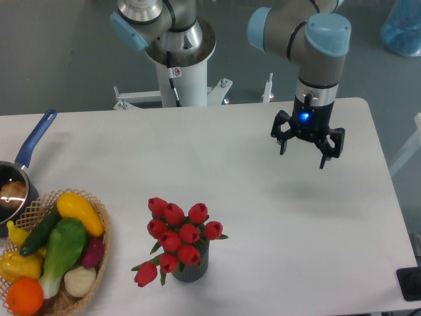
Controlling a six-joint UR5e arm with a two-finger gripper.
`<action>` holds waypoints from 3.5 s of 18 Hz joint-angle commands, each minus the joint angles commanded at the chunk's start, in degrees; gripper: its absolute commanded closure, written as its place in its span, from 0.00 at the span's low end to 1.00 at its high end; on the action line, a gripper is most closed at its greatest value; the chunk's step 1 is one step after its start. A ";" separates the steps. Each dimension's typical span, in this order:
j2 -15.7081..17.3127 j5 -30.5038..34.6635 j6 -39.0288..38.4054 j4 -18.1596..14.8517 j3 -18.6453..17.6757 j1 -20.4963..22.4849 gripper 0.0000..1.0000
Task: Pick up the flowers from the vase
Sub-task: 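Move the open gripper toward the red tulip stems above the vase, then lower the gripper around the tulip stems and close it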
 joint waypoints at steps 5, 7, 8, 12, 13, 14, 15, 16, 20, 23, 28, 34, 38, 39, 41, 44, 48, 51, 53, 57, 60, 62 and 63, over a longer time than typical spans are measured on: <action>-1.49 -7.28 -2.19 0.53 -0.18 -2.99 0.00; -1.93 -10.09 -2.55 0.62 -0.09 -4.48 0.00; -2.11 -11.76 -3.24 0.62 -0.09 -5.09 0.00; -2.11 -16.08 -7.11 0.70 -0.09 -6.59 0.00; -2.11 -16.78 -7.21 0.70 -0.09 -7.03 0.00; -2.11 -17.66 -7.29 0.62 0.00 -7.12 0.00; -2.11 -19.23 -7.73 0.62 0.09 -7.21 0.00; -2.11 -21.51 -8.26 0.70 0.09 -7.56 0.00; -4.74 -28.47 -10.28 1.67 2.36 -10.45 0.00; -6.24 -29.09 -11.60 1.67 5.44 -11.87 0.00; -8.17 -36.65 -11.69 1.67 6.86 -12.75 0.00; -9.84 -36.74 -11.69 3.16 8.52 -12.92 0.00; -10.46 -36.74 -11.69 3.34 8.70 -13.54 0.00; -10.46 -36.74 -11.60 3.34 8.70 -13.71 0.00; -10.55 -36.83 -11.69 3.43 8.70 -13.80 0.00; -10.63 -36.91 -11.69 3.87 8.88 -14.50 0.00; -11.60 -39.98 -11.69 4.13 9.49 -15.29 0.00; -11.95 -41.93 -11.69 4.13 9.32 -15.30 0.13; -11.95 -42.01 -11.69 4.22 9.05 -15.30 0.48; -11.69 -42.80 -11.69 4.22 8.88 -15.21 0.90; -11.43 -43.59 -11.69 4.13 8.70 -14.77 0.93; -11.25 -45.34 -11.95 4.13 8.61 -14.24 0.93; -10.90 -46.05 -12.91 4.13 8.53 -13.72 0.93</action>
